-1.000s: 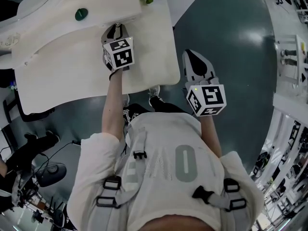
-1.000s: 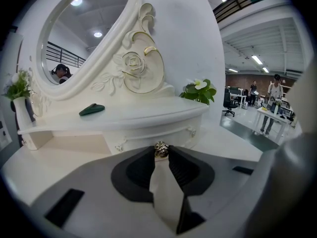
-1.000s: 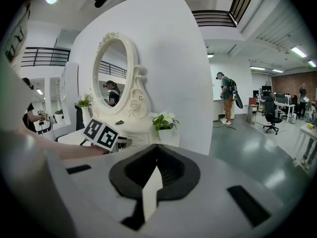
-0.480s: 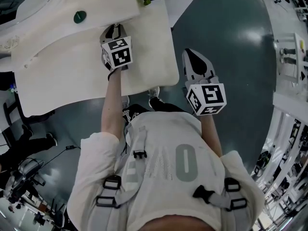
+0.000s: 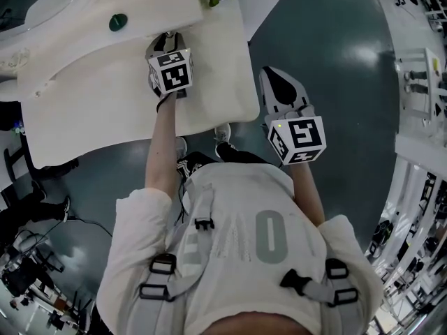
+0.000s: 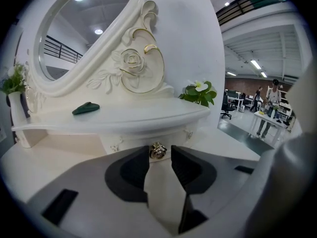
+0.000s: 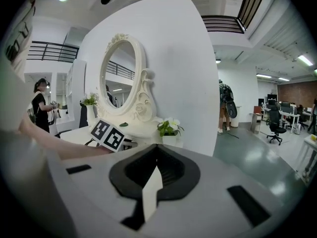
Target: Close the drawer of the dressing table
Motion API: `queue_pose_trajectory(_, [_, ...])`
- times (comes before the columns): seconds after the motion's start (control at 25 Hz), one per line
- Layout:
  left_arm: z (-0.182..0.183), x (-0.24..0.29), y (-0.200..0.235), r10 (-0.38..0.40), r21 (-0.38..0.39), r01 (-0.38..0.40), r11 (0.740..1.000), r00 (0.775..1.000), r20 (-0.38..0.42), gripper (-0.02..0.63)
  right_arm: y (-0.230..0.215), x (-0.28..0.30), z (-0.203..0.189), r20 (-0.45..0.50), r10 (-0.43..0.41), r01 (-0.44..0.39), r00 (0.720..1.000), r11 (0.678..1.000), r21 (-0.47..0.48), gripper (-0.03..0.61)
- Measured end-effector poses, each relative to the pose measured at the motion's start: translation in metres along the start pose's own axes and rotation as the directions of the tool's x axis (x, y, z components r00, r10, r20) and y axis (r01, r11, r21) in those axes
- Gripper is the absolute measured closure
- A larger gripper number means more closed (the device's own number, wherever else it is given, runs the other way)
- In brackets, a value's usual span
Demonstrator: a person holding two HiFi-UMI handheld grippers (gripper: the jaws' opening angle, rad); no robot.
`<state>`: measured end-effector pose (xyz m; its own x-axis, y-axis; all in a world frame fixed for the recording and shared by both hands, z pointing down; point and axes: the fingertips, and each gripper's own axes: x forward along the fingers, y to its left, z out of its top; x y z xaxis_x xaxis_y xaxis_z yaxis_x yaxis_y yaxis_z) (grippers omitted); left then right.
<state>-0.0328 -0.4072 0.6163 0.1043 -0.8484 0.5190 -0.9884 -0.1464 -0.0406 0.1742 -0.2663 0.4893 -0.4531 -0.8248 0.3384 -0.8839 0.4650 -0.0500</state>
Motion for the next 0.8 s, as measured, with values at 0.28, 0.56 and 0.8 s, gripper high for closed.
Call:
queue_pose_trajectory(0.28, [0.013,-0.019,0.004,0.014,-0.004,-0.014,1.0,0.999,0.031,0.469,0.024,0.003,0.026,0.053,0.069,-0.065,0.996,0.996,-0.068,0.569])
queue_pose_trajectory(0.56, [0.047,-0.064,0.023,0.056,0.014,-0.058,0.998,0.991,0.123,0.469,0.049,0.008,0.045,0.09,0.129,-0.118,0.988,0.986,-0.118,0.569])
queue_pose_trajectory(0.8, [0.114,-0.122,0.048,0.09,0.005,-0.095,0.995,0.957,0.277,0.471,0.063,0.014,0.073,0.158,0.167,-0.142,0.973,0.977,-0.159,0.569])
